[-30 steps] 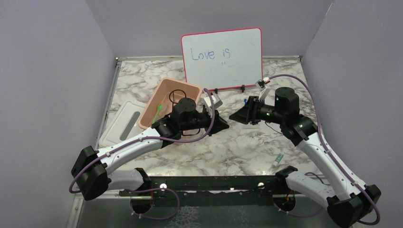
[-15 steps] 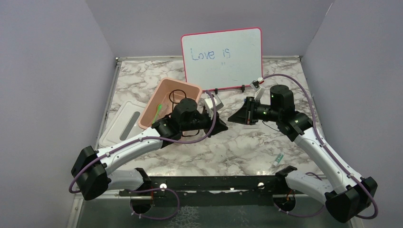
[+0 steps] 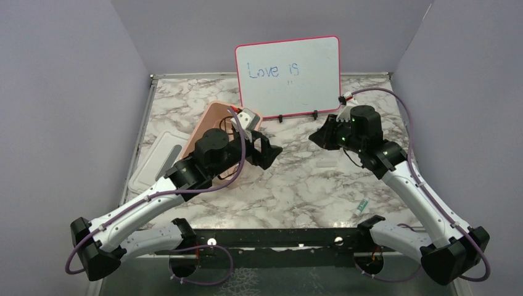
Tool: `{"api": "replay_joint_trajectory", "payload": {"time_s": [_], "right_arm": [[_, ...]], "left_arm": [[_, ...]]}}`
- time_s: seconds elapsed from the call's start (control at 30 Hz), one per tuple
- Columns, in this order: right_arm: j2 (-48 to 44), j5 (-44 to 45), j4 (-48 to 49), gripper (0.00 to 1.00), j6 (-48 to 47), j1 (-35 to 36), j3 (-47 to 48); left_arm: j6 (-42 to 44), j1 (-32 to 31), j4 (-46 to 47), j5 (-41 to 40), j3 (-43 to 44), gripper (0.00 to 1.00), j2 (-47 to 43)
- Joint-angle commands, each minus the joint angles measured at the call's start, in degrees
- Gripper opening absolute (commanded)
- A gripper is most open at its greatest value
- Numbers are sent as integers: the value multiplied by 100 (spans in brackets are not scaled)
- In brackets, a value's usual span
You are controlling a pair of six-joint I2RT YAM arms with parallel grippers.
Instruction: Organize the chemistry lab equipment
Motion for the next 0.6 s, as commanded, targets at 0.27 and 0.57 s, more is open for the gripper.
{"api": "replay_joint_trajectory", "payload": {"time_s": [0.27, 0.57], "right_arm": [[775, 3155, 512, 13, -778, 134, -315], [1174, 3685, 1462, 12, -946, 350, -852]], "left_arm": [[210, -37, -295, -513, -36, 86, -477], [136, -36, -227, -471, -164, 86, -573]]}}
